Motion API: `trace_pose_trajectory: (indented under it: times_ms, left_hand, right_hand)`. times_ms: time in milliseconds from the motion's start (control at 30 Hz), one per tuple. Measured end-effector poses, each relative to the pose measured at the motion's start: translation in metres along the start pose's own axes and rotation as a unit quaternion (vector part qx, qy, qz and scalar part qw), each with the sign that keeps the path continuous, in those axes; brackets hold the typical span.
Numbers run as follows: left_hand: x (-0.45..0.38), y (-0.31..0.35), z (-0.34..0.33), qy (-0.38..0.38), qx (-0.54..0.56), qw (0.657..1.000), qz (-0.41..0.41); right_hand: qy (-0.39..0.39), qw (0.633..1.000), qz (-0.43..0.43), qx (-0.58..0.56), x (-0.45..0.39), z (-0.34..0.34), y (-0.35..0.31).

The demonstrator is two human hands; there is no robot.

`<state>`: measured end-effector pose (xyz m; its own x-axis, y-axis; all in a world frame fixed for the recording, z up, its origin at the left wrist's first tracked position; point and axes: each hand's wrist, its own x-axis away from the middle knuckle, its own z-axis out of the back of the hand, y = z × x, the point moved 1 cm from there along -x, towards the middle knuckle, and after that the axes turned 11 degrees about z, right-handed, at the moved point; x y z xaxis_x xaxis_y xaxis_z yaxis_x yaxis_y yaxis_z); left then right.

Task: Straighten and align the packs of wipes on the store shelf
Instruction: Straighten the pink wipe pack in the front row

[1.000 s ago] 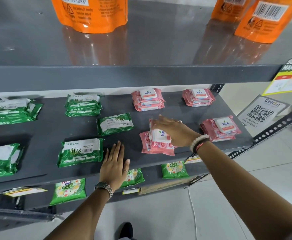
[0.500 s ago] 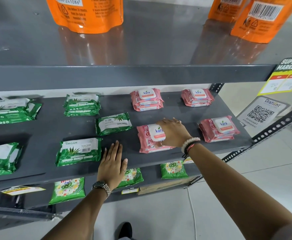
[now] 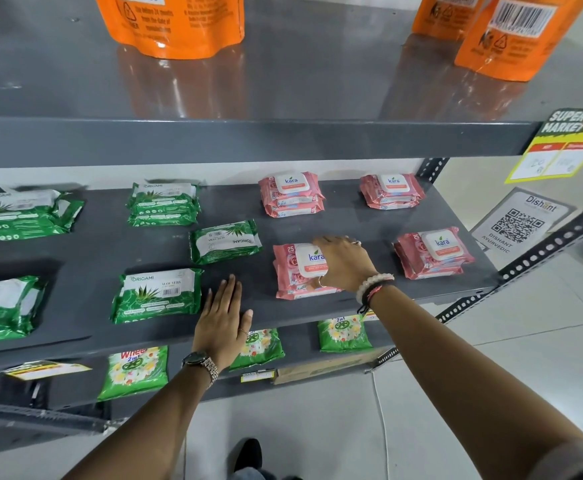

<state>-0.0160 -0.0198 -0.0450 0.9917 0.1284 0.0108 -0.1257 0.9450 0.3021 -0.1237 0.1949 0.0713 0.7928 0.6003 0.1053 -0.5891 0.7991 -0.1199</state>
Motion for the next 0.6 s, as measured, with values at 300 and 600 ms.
trace_pose_trajectory:
  times_ms: [300,600]
  left_hand:
    - [0.039,-0.064,0.039,0.110,0.081,0.990,0.023]
    - [0.056,-0.192,0.071,0.099,0.040,0.984,0.142]
  right_hand:
    - [0.057,0.996,0.069,-0.025,-0.031,0.011,-0.025]
    - [-0.044,0.994,0.091,-0.031,-0.118,-0.018,-0.094]
